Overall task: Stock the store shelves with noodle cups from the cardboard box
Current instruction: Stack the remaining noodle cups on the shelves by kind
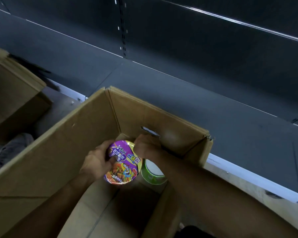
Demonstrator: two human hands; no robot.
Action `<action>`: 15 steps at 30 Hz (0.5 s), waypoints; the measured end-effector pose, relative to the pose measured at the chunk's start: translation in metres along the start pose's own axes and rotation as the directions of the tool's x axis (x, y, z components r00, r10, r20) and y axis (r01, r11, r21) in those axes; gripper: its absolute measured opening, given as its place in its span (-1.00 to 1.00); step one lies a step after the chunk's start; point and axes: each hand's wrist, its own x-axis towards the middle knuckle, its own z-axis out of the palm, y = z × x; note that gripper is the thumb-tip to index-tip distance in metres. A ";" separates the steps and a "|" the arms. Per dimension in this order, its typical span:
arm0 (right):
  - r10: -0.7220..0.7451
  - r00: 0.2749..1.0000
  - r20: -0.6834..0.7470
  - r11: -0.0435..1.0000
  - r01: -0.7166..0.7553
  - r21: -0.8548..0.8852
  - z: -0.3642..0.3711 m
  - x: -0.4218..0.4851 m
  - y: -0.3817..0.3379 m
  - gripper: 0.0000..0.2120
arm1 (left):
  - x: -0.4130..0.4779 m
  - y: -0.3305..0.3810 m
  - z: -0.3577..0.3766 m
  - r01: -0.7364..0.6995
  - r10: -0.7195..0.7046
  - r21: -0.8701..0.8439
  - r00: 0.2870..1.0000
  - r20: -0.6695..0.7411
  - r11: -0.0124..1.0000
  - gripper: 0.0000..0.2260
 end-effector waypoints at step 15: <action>0.065 0.994 0.093 0.949 -0.090 0.302 -0.204 -0.128 -0.032 -0.72 | -0.092 0.128 -0.157 -0.371 0.371 -0.003 0.929 -0.004 0.929 -0.53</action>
